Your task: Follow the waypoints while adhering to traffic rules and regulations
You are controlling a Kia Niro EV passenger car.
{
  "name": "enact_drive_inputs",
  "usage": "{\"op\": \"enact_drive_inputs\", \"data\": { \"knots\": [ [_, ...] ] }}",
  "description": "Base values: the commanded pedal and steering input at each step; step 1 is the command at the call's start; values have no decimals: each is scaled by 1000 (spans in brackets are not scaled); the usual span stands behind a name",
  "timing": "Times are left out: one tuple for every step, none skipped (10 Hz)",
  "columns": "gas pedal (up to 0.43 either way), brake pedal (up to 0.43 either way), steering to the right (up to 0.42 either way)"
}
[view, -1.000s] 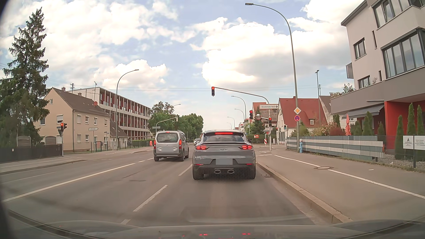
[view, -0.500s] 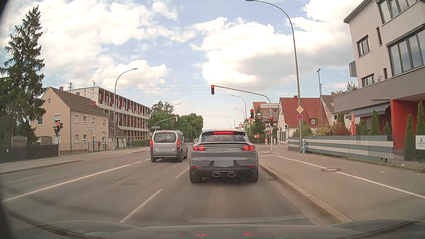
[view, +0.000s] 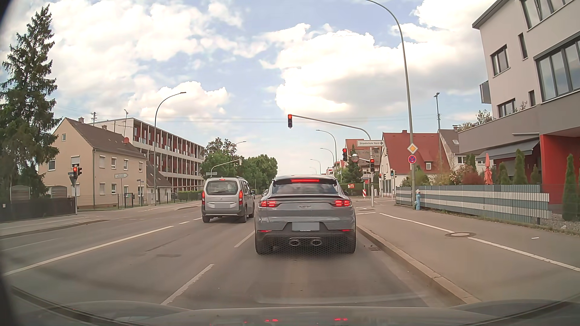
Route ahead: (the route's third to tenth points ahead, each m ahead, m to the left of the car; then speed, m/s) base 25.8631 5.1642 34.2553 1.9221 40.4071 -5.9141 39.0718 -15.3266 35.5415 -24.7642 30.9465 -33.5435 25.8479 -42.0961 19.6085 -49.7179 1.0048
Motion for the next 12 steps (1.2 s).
{"op": "enact_drive_inputs", "data": {
  "knots": [
    [0, 73, -5],
    [0, 73, -5],
    [0, 67, -5],
    [0, 67, -6],
    [0, 49, -5],
    [0, 30, -5],
    [0, 30, -5],
    [0, 30, -6],
    [0, 24, -5],
    [0, 30, -6],
    [0, 30, -6],
    [0, 37, -5]
  ]
}}
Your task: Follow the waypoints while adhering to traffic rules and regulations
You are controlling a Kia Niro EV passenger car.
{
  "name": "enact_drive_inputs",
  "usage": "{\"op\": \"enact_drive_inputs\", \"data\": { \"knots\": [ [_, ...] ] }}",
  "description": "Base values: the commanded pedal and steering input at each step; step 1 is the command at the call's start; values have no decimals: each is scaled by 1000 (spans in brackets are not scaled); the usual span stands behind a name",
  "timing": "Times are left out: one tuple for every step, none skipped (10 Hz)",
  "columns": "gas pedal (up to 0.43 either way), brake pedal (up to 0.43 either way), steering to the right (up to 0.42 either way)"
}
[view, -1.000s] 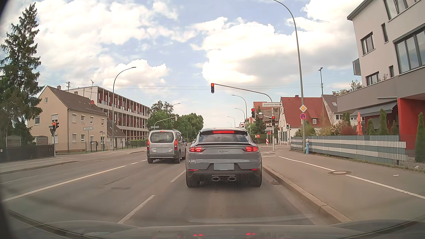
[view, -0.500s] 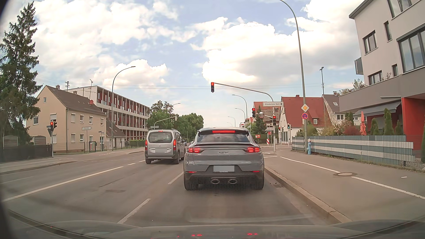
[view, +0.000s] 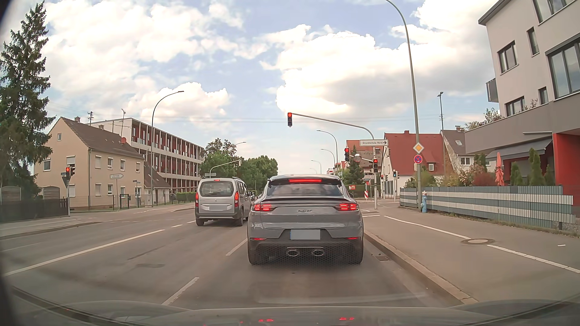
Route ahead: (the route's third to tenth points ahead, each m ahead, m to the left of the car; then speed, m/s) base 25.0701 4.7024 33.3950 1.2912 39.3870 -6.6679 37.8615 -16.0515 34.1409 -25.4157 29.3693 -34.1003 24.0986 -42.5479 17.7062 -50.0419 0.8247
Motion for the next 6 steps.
{"op": "enact_drive_inputs", "data": {
  "knots": [
    [0, 79, -5],
    [0, 98, -5],
    [0, 116, -5],
    [0, 171, -5],
    [0, 189, -5],
    [0, 213, -5]
  ]
}}
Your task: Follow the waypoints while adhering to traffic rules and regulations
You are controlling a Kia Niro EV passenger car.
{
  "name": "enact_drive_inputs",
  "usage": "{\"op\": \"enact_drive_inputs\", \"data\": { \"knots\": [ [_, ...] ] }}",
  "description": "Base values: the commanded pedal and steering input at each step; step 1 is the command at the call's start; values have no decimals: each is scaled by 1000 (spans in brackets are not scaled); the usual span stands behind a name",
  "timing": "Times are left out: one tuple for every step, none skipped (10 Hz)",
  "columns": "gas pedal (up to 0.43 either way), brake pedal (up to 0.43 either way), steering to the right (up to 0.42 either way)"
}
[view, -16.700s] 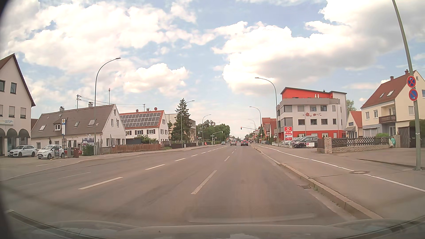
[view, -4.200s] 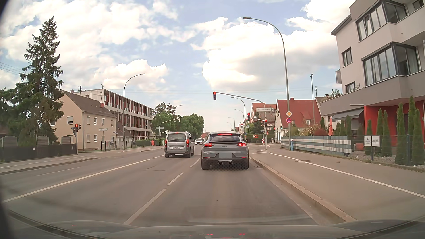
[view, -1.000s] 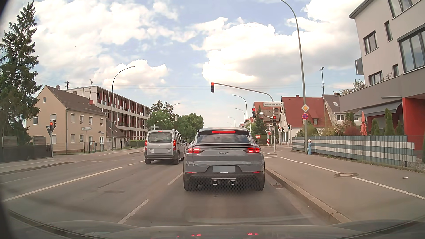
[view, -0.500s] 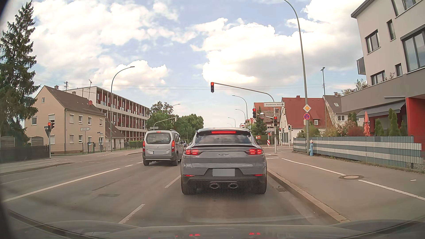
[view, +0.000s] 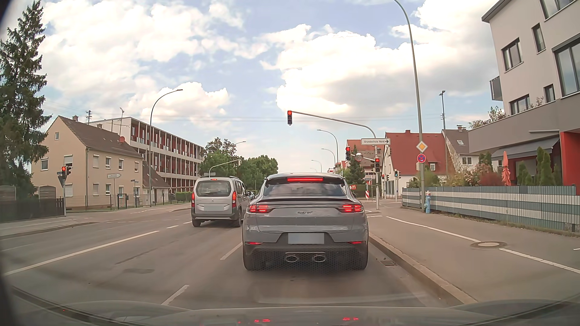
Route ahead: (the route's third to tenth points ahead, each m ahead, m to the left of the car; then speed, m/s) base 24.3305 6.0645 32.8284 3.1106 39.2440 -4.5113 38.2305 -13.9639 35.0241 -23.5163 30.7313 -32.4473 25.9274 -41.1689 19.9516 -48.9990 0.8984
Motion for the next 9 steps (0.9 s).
{"op": "enact_drive_inputs", "data": {
  "knots": [
    [0, 250, -5],
    [0, 268, -4],
    [0, 268, -3],
    [0, 268, -2],
    [0, 268, -2],
    [0, 274, -1],
    [0, 287, -1],
    [0, 287, -1],
    [0, 287, -1]
  ]
}}
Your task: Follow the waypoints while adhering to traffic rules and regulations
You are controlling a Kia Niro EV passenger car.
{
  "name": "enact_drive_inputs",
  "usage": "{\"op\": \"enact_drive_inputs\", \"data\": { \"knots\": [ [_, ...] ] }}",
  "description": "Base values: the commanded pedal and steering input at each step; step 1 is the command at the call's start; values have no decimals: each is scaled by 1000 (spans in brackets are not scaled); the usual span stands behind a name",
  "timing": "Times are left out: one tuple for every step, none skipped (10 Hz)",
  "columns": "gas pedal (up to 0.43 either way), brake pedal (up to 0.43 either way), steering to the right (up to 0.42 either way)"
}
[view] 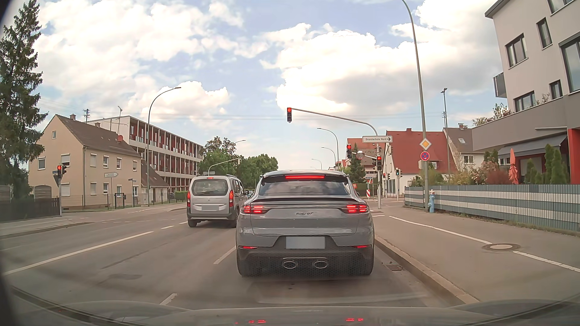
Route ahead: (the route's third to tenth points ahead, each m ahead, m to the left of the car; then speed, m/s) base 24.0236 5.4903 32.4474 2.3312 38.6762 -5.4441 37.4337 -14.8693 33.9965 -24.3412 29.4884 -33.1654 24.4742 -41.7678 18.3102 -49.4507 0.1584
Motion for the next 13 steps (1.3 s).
{"op": "enact_drive_inputs", "data": {
  "knots": [
    [0, 287, 0],
    [0, 287, -1],
    [0, 287, -1],
    [0, 329, 0],
    [0, 457, 0],
    [0, 543, -1],
    [0, 579, -1],
    [0, 585, 0],
    [0, 591, -1],
    [0, 604, 0],
    [0, 616, 0],
    [0, 634, -1],
    [0, 646, -1]
  ]
}}
